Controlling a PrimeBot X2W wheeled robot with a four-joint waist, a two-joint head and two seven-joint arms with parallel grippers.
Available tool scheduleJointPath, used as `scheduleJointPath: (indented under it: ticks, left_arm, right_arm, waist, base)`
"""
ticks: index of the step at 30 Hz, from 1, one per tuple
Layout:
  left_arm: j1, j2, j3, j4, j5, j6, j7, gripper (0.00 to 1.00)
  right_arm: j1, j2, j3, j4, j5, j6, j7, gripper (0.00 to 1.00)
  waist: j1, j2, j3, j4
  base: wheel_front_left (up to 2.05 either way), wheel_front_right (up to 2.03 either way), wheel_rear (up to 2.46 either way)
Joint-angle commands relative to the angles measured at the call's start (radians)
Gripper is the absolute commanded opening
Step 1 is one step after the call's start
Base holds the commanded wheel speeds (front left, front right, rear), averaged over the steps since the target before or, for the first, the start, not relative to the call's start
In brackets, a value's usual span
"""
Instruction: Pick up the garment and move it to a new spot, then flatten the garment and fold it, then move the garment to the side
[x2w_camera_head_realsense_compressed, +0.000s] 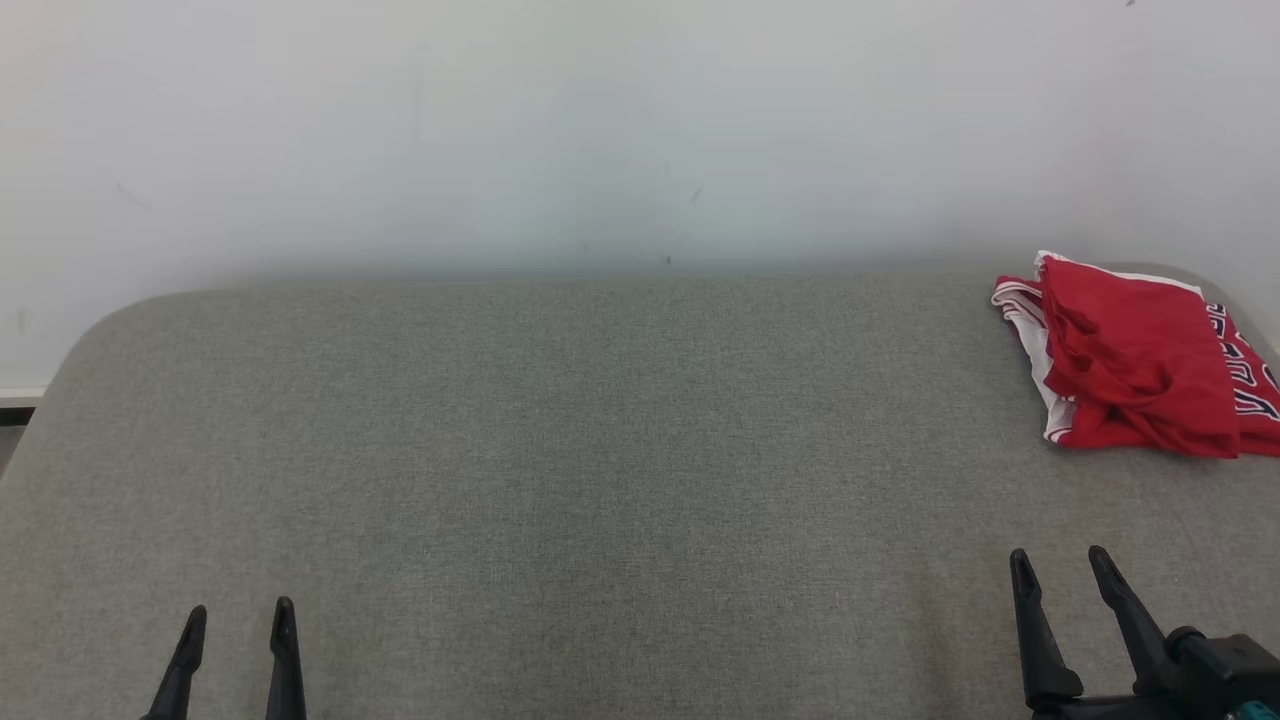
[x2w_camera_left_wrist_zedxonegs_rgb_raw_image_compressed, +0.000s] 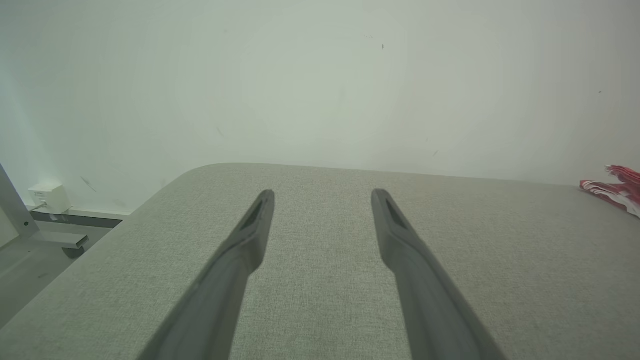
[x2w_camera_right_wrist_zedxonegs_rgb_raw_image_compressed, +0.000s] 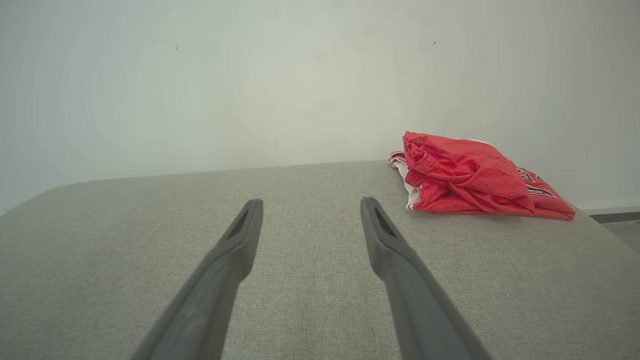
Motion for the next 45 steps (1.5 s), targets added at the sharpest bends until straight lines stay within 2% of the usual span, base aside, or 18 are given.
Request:
scheduleJointPath:
  ticks: [1,2,3,8,11,45]
  left_arm:
    - [0.005,0.000,-0.002,0.002,-0.005,0.006,0.004,1.00]
    - [0.005,0.000,-0.001,0.002,-0.006,0.008,0.003,1.00]
    - [0.000,-0.002,-0.002,0.005,0.000,0.003,0.000,0.00]
    - [0.008,-0.020,-0.005,0.040,-0.013,0.001,0.004,0.00]
    - [-0.007,-0.029,0.005,0.051,-0.085,-0.006,0.024,0.00]
    - [-0.099,-0.092,0.064,0.118,-0.579,-0.059,0.154,0.00]
  right_arm:
    - [0.002,-0.001,0.000,-0.004,0.006,0.000,0.004,1.00]
    - [0.002,-0.002,0.002,-0.004,0.006,0.000,0.003,1.00]
    - [0.000,0.000,0.002,0.005,0.000,0.000,0.003,0.00]
    - [0.008,0.007,0.005,0.040,0.014,0.000,0.008,0.00]
    - [-0.005,0.010,-0.001,0.051,0.093,0.000,0.019,0.00]
    - [-0.096,0.032,-0.035,0.127,0.631,0.000,0.090,0.00]
  waist:
    - [0.0000,0.0000,-0.001,0.002]
    - [0.0000,0.0000,-0.001,0.003]
    - [0.0000,0.0000,-0.001,0.003]
    - [0.0000,0.0000,-0.001,0.003]
    - [0.0000,0.0000,0.000,0.003]
    - [0.0000,0.0000,0.011,0.002]
  base:
    - [0.00,0.00,0.00]
    - [0.00,0.00,0.00]
    - [0.00,0.00,0.00]
    - [0.00,0.00,0.00]
    - [0.00,0.00,0.00]
    - [0.00,0.00,0.00]
